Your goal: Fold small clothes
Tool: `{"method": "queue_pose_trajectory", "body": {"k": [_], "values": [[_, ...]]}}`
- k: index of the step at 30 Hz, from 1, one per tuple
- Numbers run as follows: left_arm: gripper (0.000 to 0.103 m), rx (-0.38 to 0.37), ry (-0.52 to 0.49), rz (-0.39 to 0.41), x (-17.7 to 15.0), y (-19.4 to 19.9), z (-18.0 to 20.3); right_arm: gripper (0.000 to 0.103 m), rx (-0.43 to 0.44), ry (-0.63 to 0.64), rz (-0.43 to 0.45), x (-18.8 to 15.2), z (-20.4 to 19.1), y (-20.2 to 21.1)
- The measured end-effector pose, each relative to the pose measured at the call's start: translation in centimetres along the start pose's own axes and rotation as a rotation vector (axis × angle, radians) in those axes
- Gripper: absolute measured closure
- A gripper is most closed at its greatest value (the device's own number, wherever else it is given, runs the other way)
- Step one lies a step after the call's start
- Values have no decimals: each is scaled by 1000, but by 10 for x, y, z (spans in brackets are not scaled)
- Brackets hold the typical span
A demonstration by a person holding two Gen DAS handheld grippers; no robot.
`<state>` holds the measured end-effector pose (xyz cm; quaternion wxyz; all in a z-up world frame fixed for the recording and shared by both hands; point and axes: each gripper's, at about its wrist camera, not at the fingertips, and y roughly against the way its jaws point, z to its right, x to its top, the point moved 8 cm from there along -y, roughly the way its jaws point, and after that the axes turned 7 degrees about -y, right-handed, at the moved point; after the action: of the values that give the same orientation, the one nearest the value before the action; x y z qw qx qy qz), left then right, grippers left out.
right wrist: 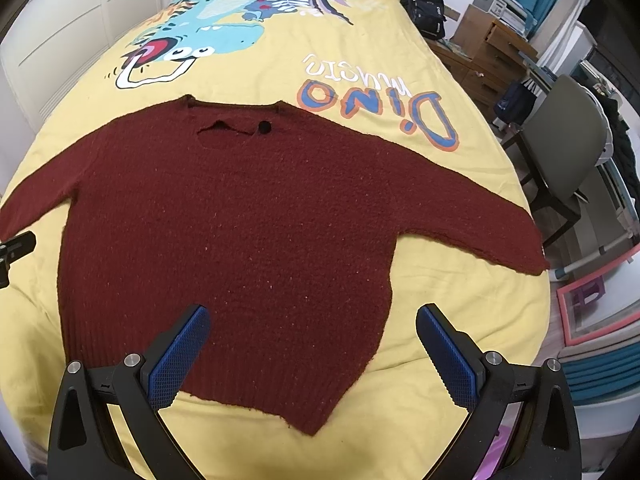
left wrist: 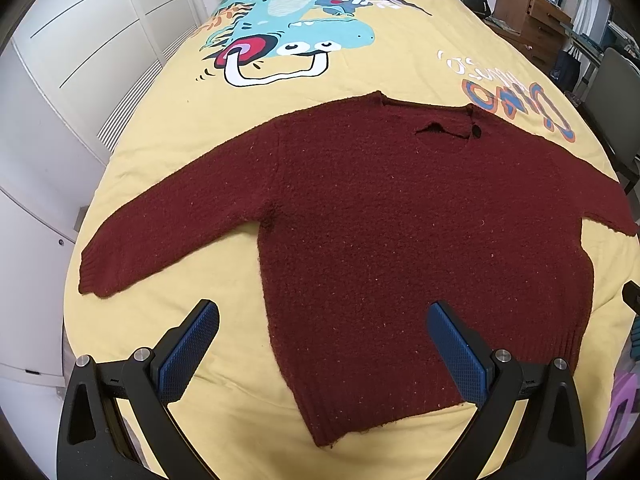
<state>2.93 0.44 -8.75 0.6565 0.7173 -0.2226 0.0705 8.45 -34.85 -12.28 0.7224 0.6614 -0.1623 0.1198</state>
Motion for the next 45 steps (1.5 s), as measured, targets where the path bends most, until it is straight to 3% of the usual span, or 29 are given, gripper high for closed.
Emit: {"method": "queue_pose_trajectory", "body": {"k": [17,26,31,38,45], "values": [[1,4,-7,-11,-3,-4,0,0,1,7,-6,-1,0,-5],[1,1,-35,-22,5,-11,2,0,-1,-39,44,12,19,-11],[1,5,-48,-30,23,-24,0,0,-57,-115,67,30,69,-25],[1,18,-62,-70,51,-49,-2,0,-113,-284,23,44,167,-65],[1,-18,-35,-89,74,-77,-1,0,-159,-442,-36,45,254,-118]]}}
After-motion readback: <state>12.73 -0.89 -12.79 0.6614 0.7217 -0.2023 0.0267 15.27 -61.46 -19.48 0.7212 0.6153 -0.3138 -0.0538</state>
